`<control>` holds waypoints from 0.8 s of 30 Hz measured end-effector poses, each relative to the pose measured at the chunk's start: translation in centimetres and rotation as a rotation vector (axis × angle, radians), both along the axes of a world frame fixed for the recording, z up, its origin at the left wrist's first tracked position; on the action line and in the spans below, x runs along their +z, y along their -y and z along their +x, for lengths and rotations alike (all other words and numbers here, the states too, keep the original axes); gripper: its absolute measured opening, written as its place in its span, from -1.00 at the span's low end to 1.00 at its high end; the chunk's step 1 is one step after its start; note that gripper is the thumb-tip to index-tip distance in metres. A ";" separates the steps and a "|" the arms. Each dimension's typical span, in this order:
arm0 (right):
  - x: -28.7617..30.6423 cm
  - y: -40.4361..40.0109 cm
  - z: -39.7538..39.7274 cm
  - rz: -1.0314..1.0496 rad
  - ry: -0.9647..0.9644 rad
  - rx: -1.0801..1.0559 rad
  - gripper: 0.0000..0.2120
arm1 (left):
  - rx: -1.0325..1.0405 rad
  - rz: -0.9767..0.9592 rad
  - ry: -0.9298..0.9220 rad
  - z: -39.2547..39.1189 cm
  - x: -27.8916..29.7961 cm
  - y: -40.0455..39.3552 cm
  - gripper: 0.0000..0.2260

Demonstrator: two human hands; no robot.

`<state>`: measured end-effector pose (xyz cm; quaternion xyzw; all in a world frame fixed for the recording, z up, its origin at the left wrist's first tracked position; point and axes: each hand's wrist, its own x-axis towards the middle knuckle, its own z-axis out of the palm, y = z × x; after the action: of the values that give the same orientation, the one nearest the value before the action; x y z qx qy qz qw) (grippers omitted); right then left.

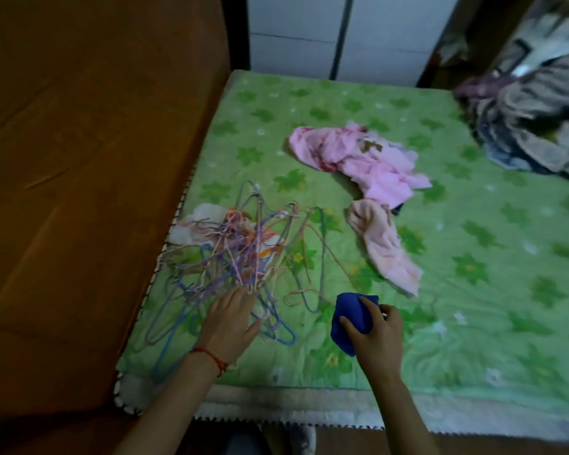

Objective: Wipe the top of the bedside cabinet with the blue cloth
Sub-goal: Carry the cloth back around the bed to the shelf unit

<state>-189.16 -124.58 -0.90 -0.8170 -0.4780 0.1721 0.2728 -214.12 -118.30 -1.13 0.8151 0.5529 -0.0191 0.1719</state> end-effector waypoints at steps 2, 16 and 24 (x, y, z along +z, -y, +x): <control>0.0 1.9 2.0 0.005 -0.024 -0.089 -0.50 | -0.097 0.042 -0.019 2.3 -0.2 -0.3 -0.50; -0.2 16.0 19.3 -0.029 -0.073 -0.504 -0.52 | -0.503 0.077 0.023 24.2 0.1 3.7 -0.52; -0.4 25.0 27.9 -0.008 -0.082 -0.763 -0.52 | -0.756 0.154 0.070 37.7 -0.6 7.7 -0.45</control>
<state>-161.26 -149.60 -1.30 -0.9298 -0.1274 0.0923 0.3328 -176.45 -126.01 -1.72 0.9722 0.2067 -0.0115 0.1096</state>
